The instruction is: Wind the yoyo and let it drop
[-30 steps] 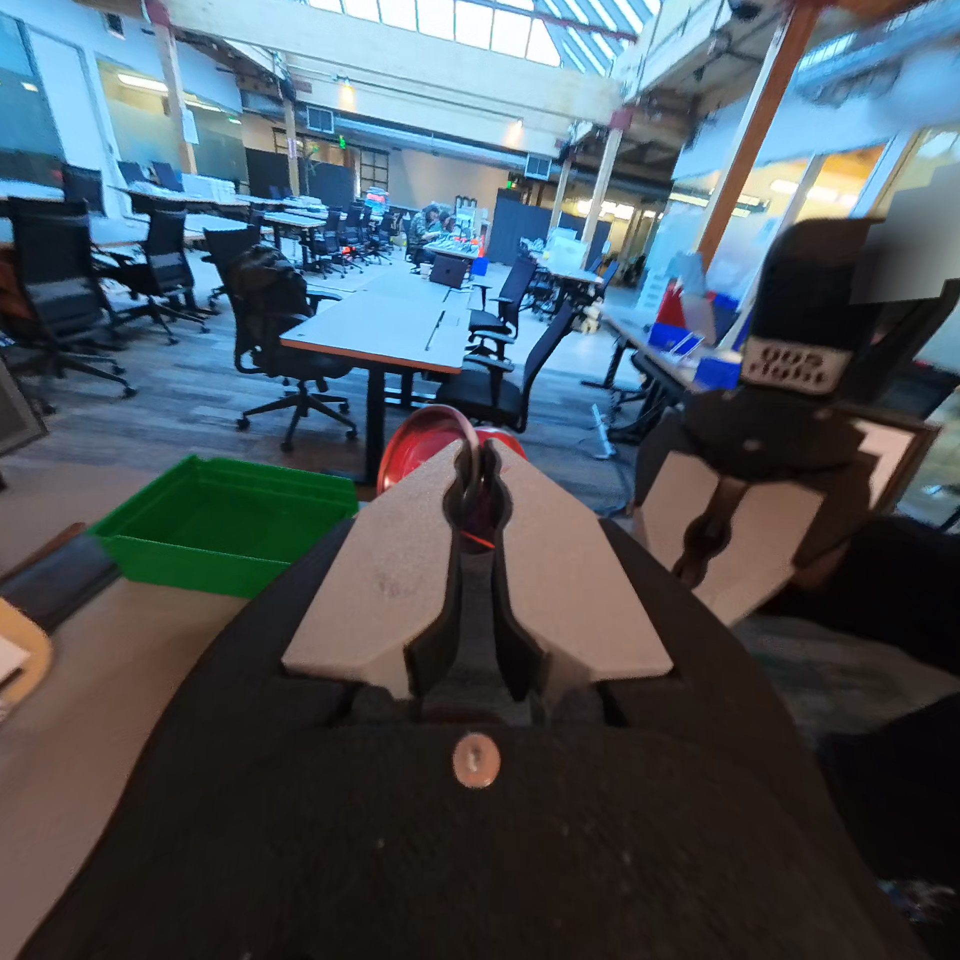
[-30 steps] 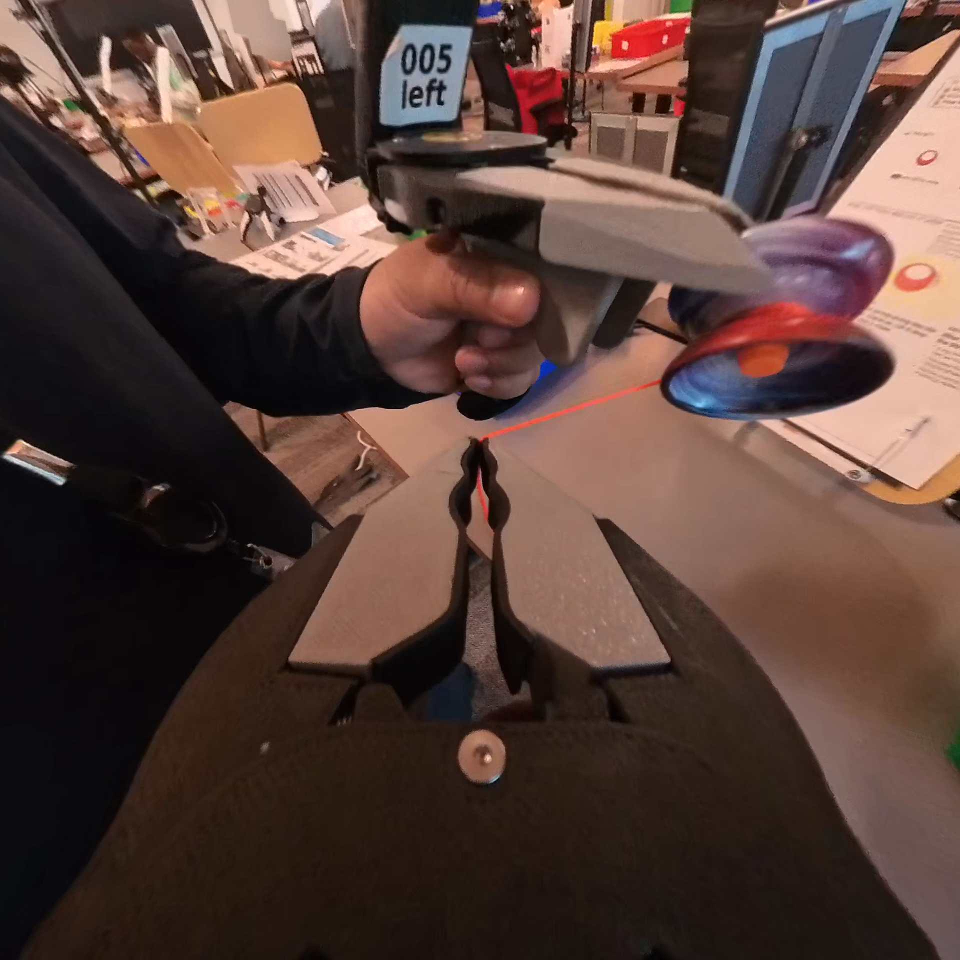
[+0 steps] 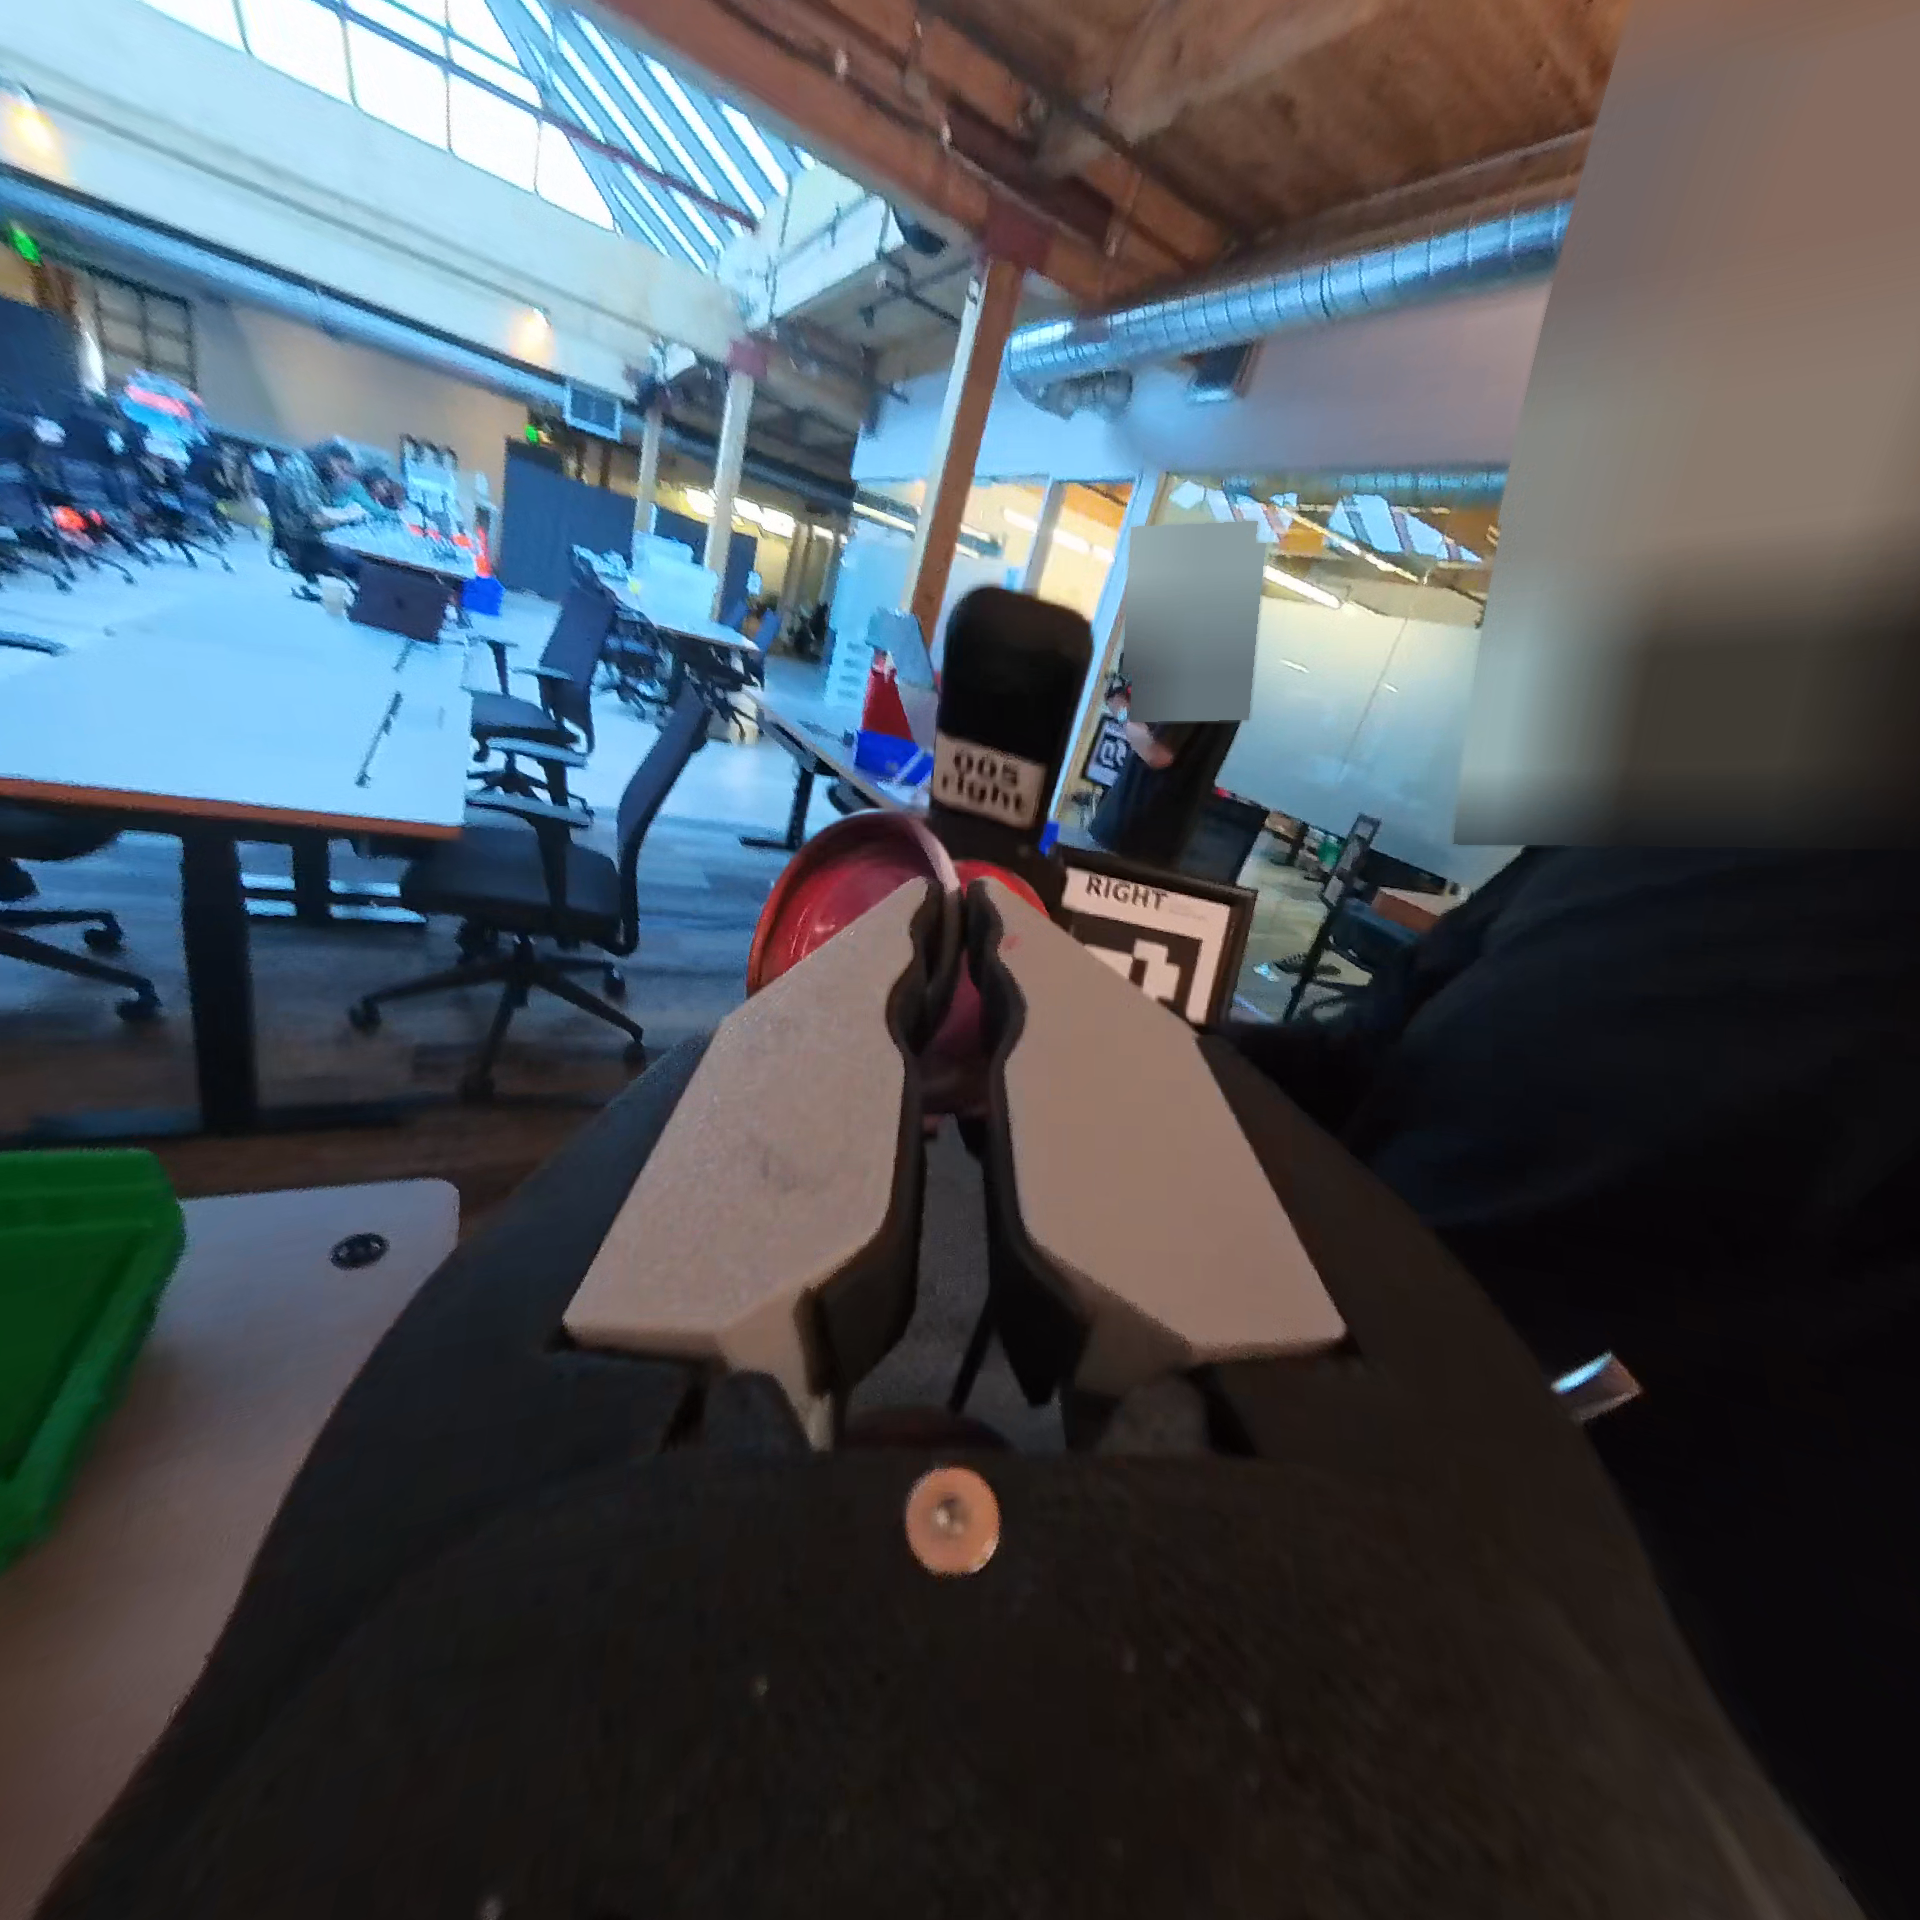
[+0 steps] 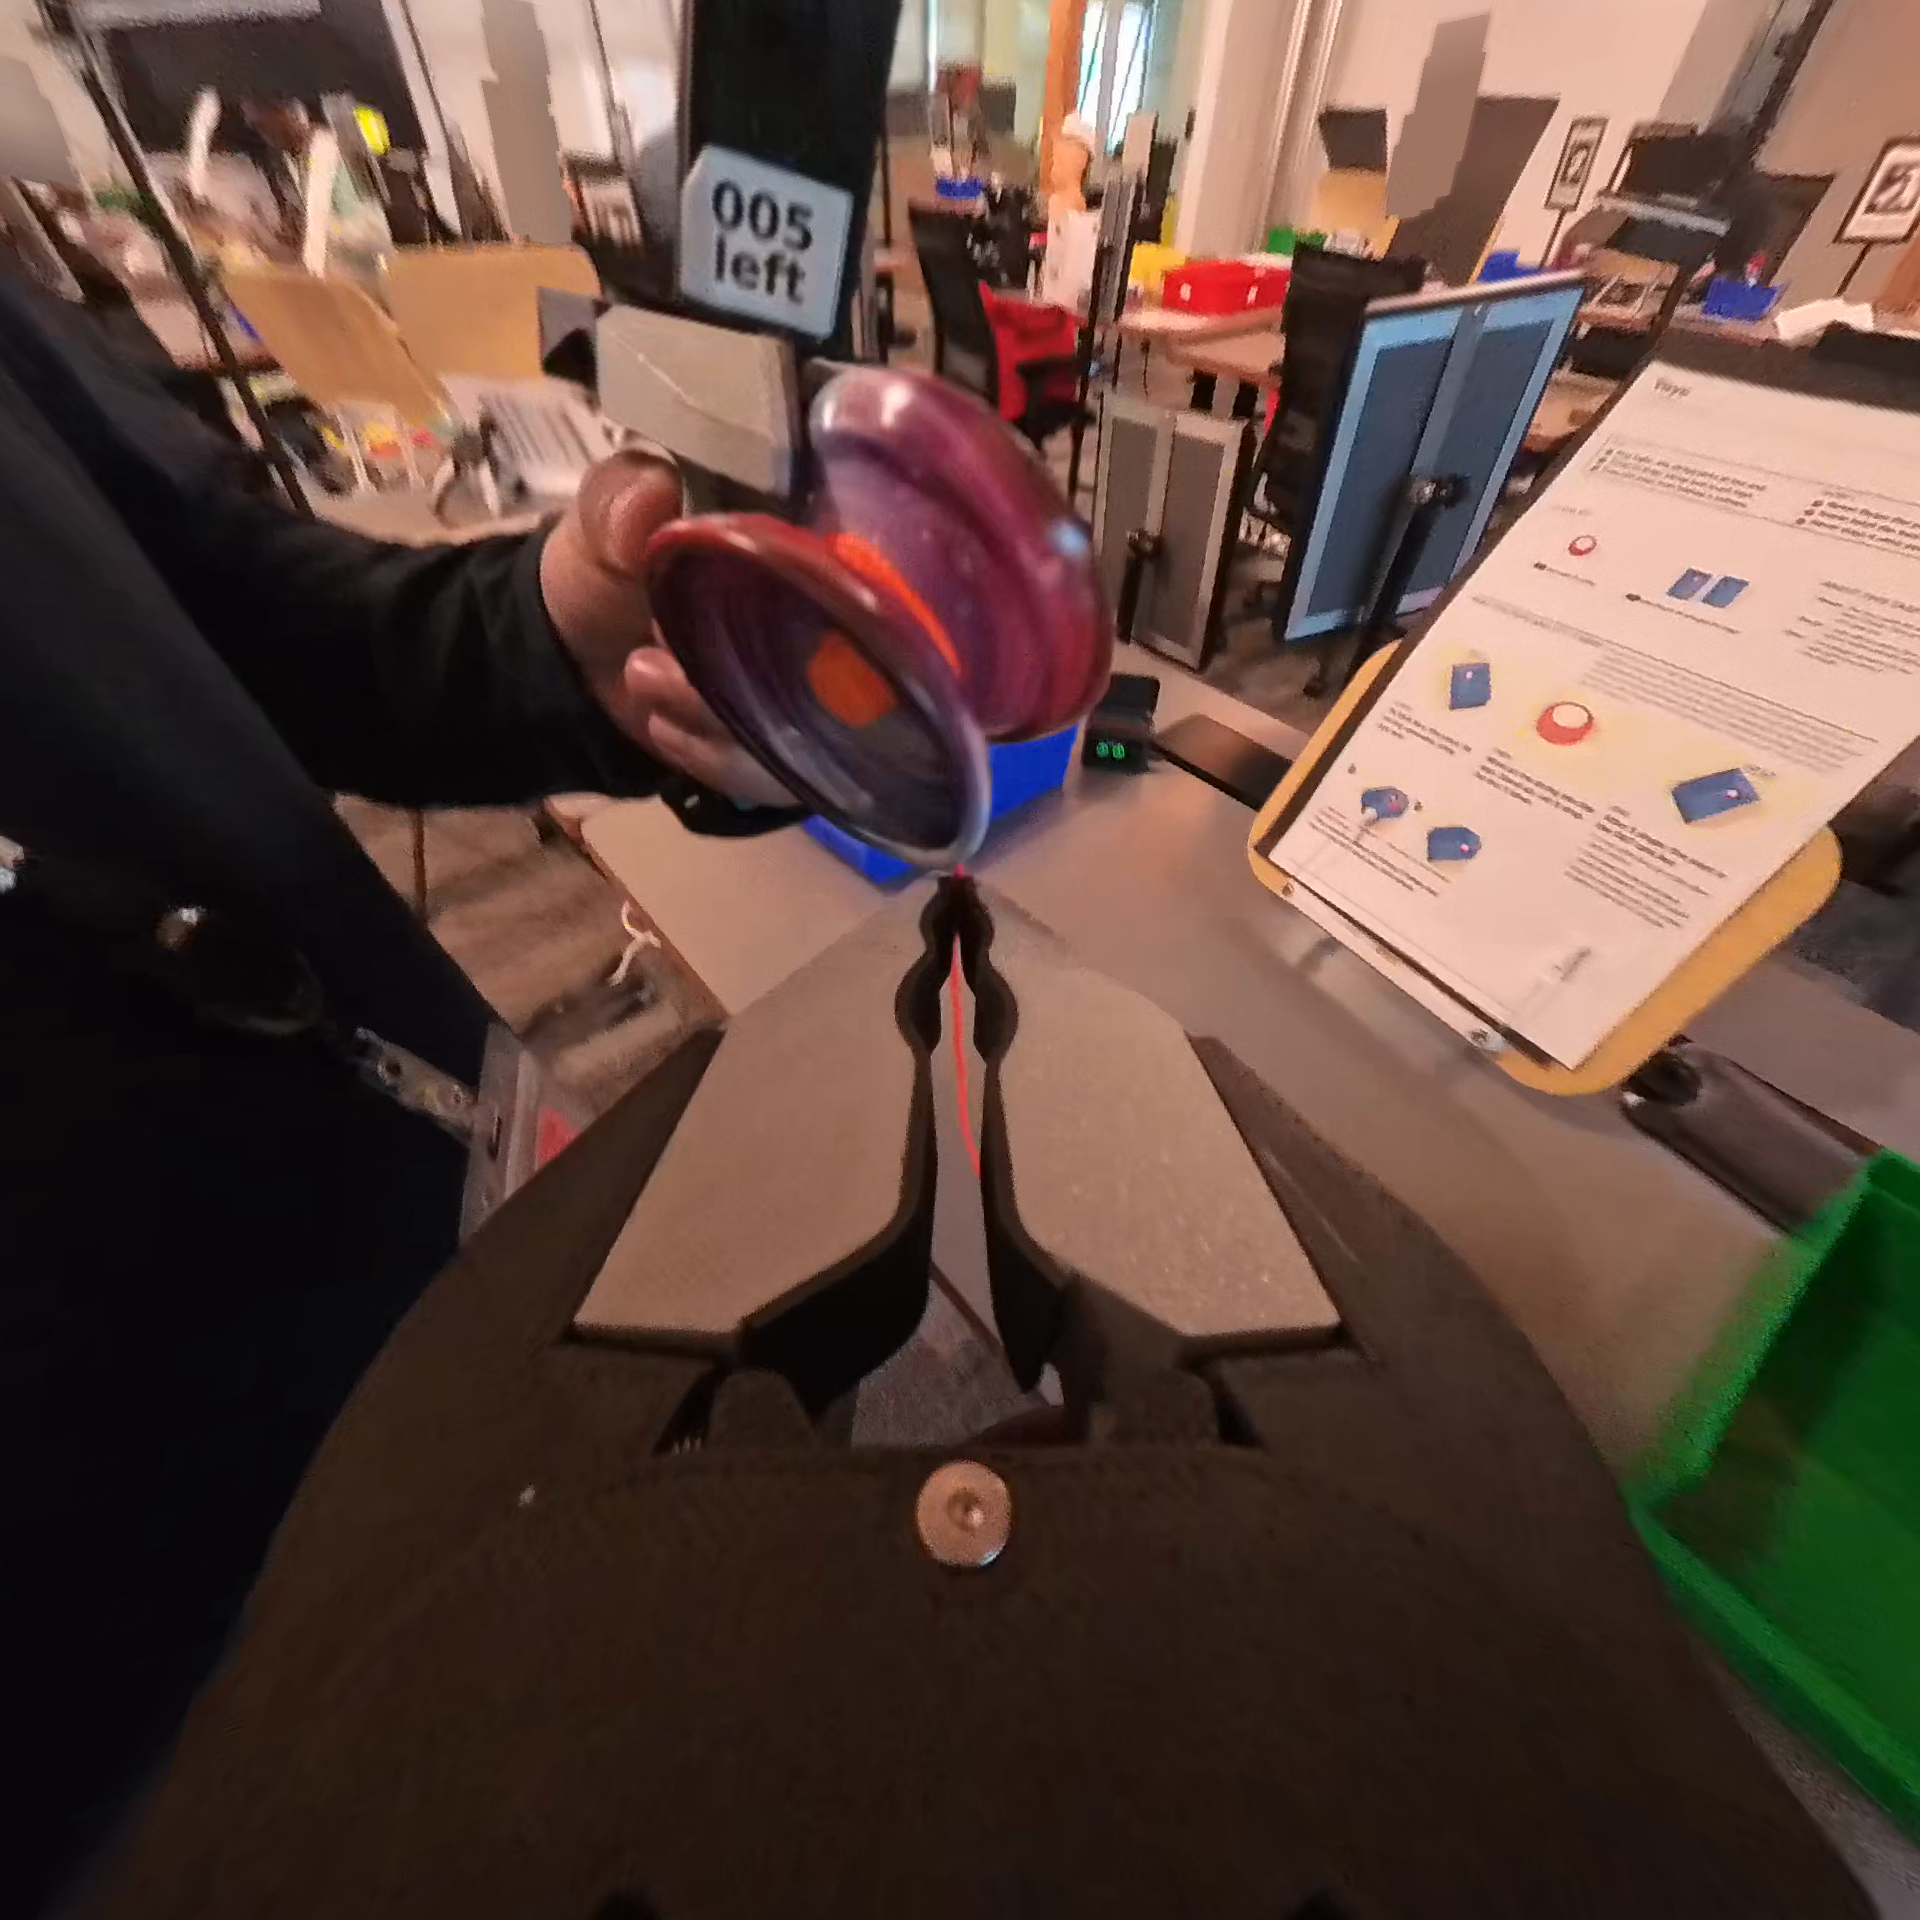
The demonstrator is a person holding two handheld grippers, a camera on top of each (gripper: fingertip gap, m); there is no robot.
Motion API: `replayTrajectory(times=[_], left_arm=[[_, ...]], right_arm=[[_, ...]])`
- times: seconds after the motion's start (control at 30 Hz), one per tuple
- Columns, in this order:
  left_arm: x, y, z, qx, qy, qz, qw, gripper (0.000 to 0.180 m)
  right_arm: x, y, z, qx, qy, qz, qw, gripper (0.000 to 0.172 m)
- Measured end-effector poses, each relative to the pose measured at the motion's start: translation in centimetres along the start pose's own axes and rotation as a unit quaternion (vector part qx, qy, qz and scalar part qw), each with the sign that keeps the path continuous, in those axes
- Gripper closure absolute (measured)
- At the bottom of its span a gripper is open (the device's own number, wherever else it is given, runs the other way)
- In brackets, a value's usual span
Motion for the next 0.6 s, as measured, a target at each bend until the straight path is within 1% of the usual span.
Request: replayTrajectory(times=[0.1, 0.17, 0.27, 0.3, 0.4, 0.5, 0.6], left_arm=[[-0.3, 0.1, 1.2, 0.04, 0.006, 0.017, 0.999, 0.179], [-1.1, 0.1, 1.6, 0.057, 0.01, 0.045, 0.997, 0.179], [-2.1, -0.5, 2.5, 0.087, 0.013, 0.081, 0.993, 0.179], [-2.7, -0.8, 2.6, 0.085, 0.023, 0.104, 0.991, 0.179], [-3.9, -1.2, 1.7, 0.031, 0.076, 0.164, 0.983, 0.179], [-4.2, -1.0, -0.1, -0.026, 0.116, 0.188, 0.975, 0.179], [-4.0, -0.6, -1.8, -0.074, 0.16, 0.202, 0.963, 0.179]], right_arm=[[-0.6, 1.3, -0.1, 0.045, 0.044, 0.023, 0.998, 0.172], [-0.8, 2.1, -0.3, 0.067, 0.071, 0.038, 0.995, 0.172], [-1.8, 3.2, -1.2, 0.057, 0.093, 0.053, 0.993, 0.172], [-2.3, 3.5, -1.4, 0.049, 0.09, 0.058, 0.993, 0.172], [-3.9, 3.6, -1.2, 0.031, 0.063, 0.061, 0.996, 0.172], [-5.1, 2.6, 0.2, 0.026, 0.036, 0.068, 0.997, 0.172], [-5.2, 1.1, 2.0, 0.022, 0.002, 0.047, 0.999, 0.172]])
Point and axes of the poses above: each gripper's, where its closed fingertips meet, y out along the fingers, z out of its top, x = y × z across the jaws, the point moved 3 cm from there along -y, back along the fingers, and after that the axes turned 6 degrees about y, right-handed, at the moved point
